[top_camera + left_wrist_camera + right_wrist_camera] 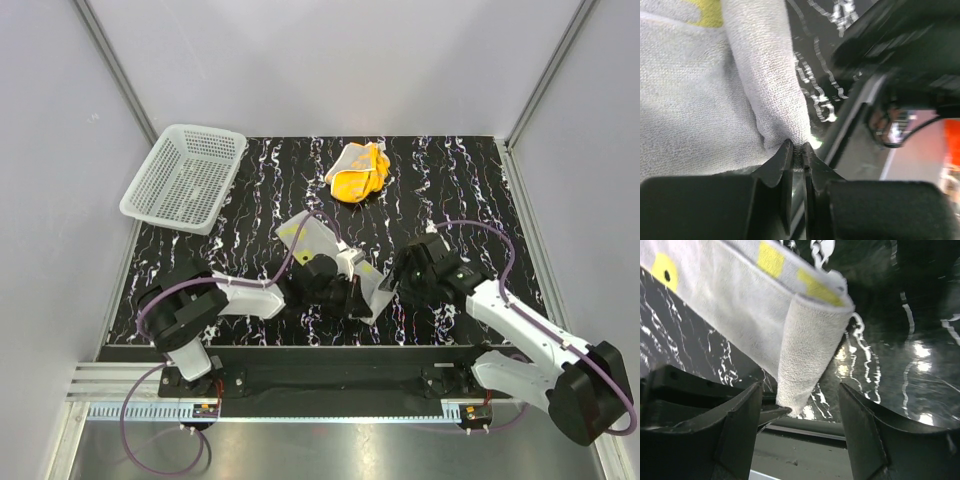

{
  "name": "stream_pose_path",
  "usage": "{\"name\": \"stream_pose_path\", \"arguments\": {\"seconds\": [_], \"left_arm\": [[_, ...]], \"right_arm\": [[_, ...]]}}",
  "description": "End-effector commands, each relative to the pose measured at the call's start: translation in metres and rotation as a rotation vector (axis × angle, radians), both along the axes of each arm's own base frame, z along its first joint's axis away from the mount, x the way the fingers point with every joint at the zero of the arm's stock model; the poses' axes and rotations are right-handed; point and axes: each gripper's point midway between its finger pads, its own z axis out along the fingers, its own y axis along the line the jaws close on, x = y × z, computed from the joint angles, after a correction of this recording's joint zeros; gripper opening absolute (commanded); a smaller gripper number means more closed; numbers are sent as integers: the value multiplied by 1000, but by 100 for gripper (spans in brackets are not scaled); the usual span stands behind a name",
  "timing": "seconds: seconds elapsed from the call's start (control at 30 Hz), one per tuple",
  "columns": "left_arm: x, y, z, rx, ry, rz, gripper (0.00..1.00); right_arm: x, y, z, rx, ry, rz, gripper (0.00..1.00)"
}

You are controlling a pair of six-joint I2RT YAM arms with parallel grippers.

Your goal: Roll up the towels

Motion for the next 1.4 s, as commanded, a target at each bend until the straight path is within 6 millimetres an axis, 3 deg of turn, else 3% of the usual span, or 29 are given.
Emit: {"name": "stream_pose_path", "arguments": {"seconds": [0.0,0.13,0.37,0.63,0.77,0.93,1.37], "left_arm": [[-1,-15,34,-173,49,-59,11],[3,-14,38,-195,113,-63,12],[8,-8,19,-249,240,-52,21],[12,-3,4,-336,367,-45,27],[18,1,-3,-304,368,-22,36],[23,5,-8,-264,371,-4,37],[27,9,-16,-239,414,2,36]], "right_arm": [[7,31,10,161,-63,66,69],[3,38,-2,215,-57,82,69],[2,37,-19,226,-35,47,69],[-5,29,-31,187,17,11,68],[-8,23,-40,157,42,-18,68],[-14,15,-57,116,86,-50,67],[5,19,-79,92,63,-74,63]]}}
